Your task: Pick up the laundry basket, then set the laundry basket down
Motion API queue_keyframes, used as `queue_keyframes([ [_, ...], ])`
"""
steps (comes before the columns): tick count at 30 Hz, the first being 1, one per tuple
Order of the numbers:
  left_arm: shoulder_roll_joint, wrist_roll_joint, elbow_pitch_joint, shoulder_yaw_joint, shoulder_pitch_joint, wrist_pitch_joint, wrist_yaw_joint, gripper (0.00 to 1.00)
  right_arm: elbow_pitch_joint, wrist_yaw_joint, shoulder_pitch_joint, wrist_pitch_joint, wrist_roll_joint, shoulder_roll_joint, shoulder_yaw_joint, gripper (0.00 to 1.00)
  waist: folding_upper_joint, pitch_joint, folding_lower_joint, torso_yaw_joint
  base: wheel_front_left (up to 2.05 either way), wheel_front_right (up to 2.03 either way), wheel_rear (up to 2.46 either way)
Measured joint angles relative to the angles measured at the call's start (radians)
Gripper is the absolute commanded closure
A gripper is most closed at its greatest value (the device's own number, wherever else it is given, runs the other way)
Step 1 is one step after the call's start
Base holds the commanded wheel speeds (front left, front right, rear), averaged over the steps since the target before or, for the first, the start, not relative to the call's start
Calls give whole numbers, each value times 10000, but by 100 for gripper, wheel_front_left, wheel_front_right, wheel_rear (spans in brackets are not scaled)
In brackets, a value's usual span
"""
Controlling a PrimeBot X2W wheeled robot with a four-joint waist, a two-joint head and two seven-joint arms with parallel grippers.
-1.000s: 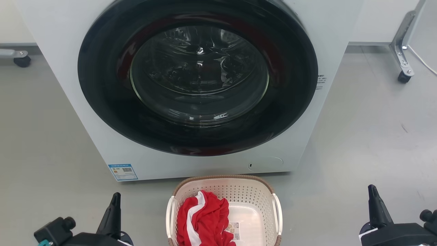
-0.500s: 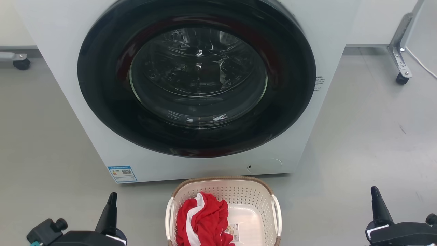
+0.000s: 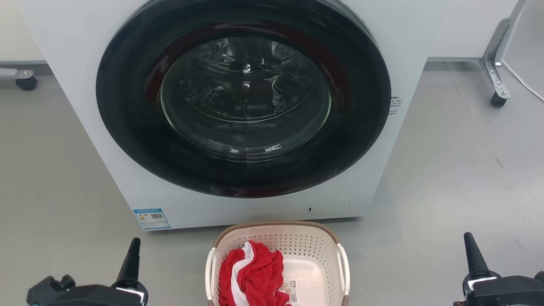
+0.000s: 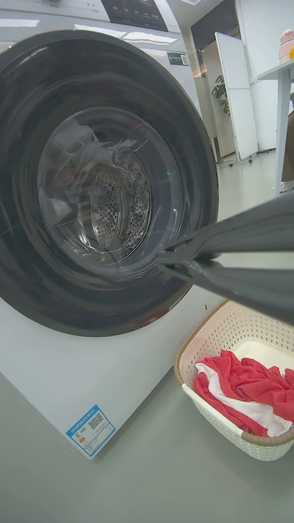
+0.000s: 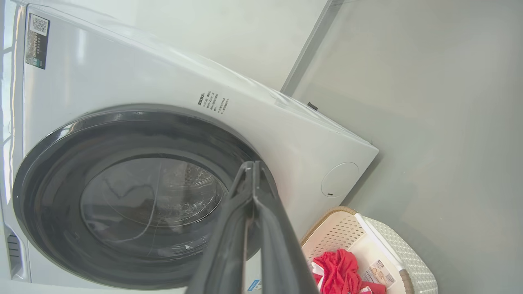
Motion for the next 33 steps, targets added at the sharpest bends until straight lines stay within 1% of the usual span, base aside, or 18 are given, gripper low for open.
queue_keyframes([
  [5,-56,-426,121,123,-134,113,-92,100,123,79,-81,96,518,44,-130,100,0,-22,0,-11,0,0,0],
  [10,-146,-1026,272,311,-168,203,-253,100,257,213,-188,263,1177,94,-288,100,0,-49,0,-25,0,0,0],
  [17,-245,-1946,481,545,-333,389,-355,100,474,366,-258,445,2080,215,-510,100,0,-87,0,-45,0,0,0],
  [21,-297,-2345,616,696,-369,474,-525,100,575,464,-374,543,2612,255,-635,100,0,-108,0,-55,0,0,0],
  [25,-357,-2838,742,825,-427,568,-604,100,685,596,-391,685,3131,314,-765,100,0,-130,0,-66,0,0,0],
  [28,-393,-3256,838,945,-515,644,-690,100,779,629,-421,779,3486,353,-865,100,0,-146,0,-75,0,0,0],
  [31,-454,-3607,928,1049,-556,734,-704,100,876,721,-505,872,3950,391,-961,100,0,-163,-1,-83,0,0,0],
  [33,-460,-3707,934,1057,-557,734,-704,100,880,721,-550,872,3950,397,-966,100,0,-162,0,-83,0,0,0],
])
